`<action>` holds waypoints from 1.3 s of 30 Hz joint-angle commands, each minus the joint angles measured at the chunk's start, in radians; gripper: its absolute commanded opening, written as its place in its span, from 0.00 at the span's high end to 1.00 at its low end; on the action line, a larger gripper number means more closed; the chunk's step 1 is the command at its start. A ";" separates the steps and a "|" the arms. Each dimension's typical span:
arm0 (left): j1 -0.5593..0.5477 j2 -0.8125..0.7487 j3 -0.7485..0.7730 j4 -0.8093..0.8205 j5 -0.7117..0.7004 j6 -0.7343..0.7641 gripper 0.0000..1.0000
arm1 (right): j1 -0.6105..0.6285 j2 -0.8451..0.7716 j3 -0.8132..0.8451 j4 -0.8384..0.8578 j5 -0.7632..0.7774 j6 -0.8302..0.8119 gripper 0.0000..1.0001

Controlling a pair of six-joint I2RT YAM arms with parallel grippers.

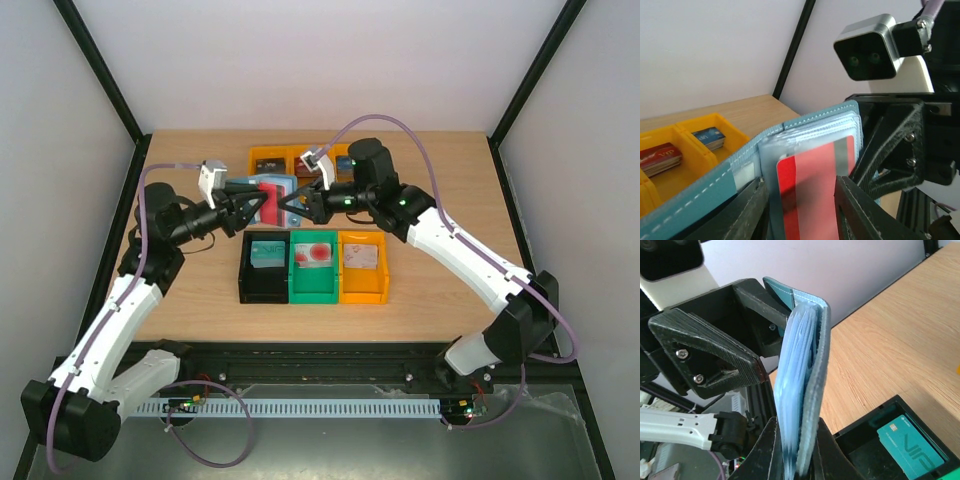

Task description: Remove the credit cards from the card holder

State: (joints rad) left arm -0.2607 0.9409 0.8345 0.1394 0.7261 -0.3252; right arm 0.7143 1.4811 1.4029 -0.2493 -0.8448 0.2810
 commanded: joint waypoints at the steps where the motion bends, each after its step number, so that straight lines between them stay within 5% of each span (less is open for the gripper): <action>1: 0.019 -0.005 0.003 0.017 0.092 -0.011 0.62 | -0.022 -0.055 -0.015 0.181 -0.203 0.019 0.98; 12: 0.021 0.023 0.014 0.113 0.311 -0.017 0.60 | -0.041 -0.054 -0.036 0.332 -0.275 0.100 0.98; 25: -0.020 0.036 0.030 0.166 0.454 0.009 0.83 | -0.040 -0.018 -0.037 0.437 -0.187 0.119 0.98; 29: -0.021 0.034 0.031 0.191 0.493 0.001 0.97 | -0.041 0.003 -0.028 0.479 -0.185 0.144 0.98; 33: -0.020 0.024 0.029 0.177 0.476 0.007 0.98 | -0.041 0.014 -0.019 0.474 -0.194 0.145 0.98; 39: 0.005 -0.022 0.012 0.152 0.353 0.021 0.98 | -0.072 -0.020 -0.080 0.472 -0.264 0.154 0.74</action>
State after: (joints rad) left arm -0.2279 0.9516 0.8536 0.3176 0.9798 -0.3225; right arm 0.6388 1.4666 1.3418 0.0807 -1.0889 0.4110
